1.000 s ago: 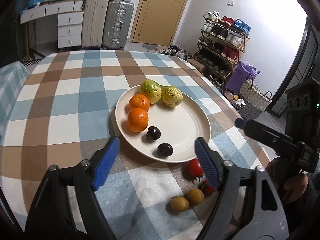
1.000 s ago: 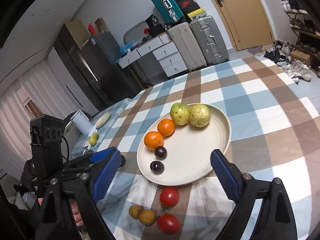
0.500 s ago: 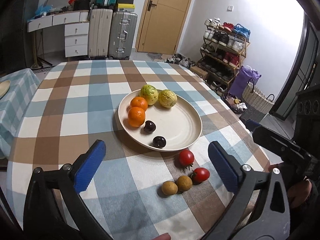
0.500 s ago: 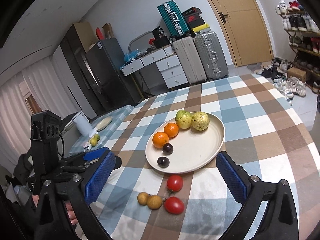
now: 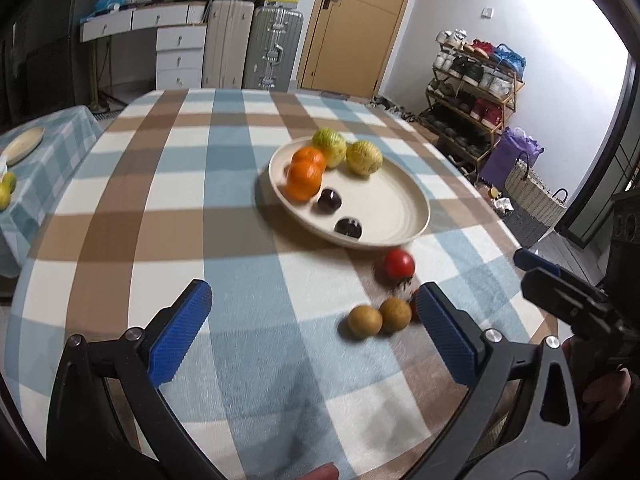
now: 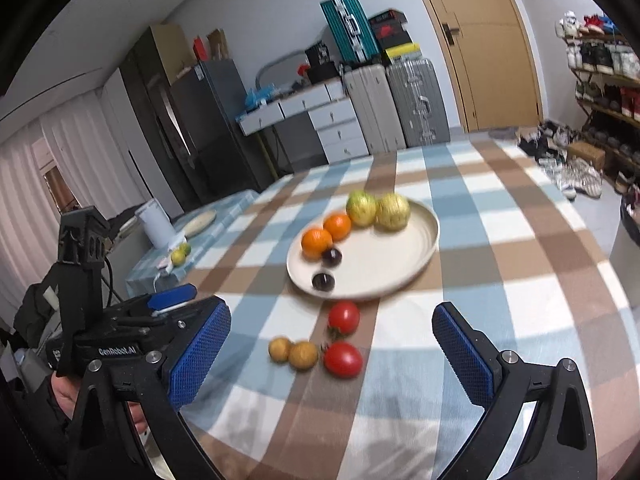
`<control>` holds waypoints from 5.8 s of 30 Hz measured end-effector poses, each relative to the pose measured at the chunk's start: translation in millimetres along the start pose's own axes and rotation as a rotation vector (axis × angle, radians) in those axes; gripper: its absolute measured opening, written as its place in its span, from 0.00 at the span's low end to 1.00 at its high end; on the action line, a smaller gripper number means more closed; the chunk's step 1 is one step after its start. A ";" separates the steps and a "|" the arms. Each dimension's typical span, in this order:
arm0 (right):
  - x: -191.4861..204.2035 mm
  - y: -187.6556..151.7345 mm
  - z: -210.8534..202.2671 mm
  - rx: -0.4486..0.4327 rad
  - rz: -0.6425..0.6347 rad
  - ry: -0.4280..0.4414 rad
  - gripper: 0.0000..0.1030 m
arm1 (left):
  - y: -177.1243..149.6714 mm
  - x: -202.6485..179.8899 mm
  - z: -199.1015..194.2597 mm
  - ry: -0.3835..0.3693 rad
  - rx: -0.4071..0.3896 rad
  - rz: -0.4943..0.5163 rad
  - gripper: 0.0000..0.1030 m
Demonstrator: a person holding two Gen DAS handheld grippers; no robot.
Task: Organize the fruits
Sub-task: 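Grasp a red tomato with the right tool, then grasp a brown kiwi with the left tool while the right tool lifts the tomato, then carry the kiwi and tomato to the plate and lower them, then open both tools and withdraw them from the plate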
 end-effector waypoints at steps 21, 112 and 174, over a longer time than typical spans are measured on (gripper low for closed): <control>-13.5 -33.4 60.6 0.184 0.045 0.073 0.74 | -10.5 -1.3 35.8 -0.087 0.055 0.012 0.99; -41.5 -5.1 80.2 0.221 -0.024 -0.012 0.28 | 28.5 1.1 40.3 -0.233 0.081 0.033 0.22; -62.5 88.3 101.9 0.077 -0.050 0.008 0.96 | 146.1 -34.7 117.4 -0.180 0.123 -0.032 0.72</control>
Point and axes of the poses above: each gripper's, at about its wrist camera, not at the fingertips, and z roughly the way its jaws point, x to its left, y to its top, the point moved 9 cm from there along z, roughly the way its jaws point, and after that the axes turned 8 degrees about x, right-handed, at the moved point
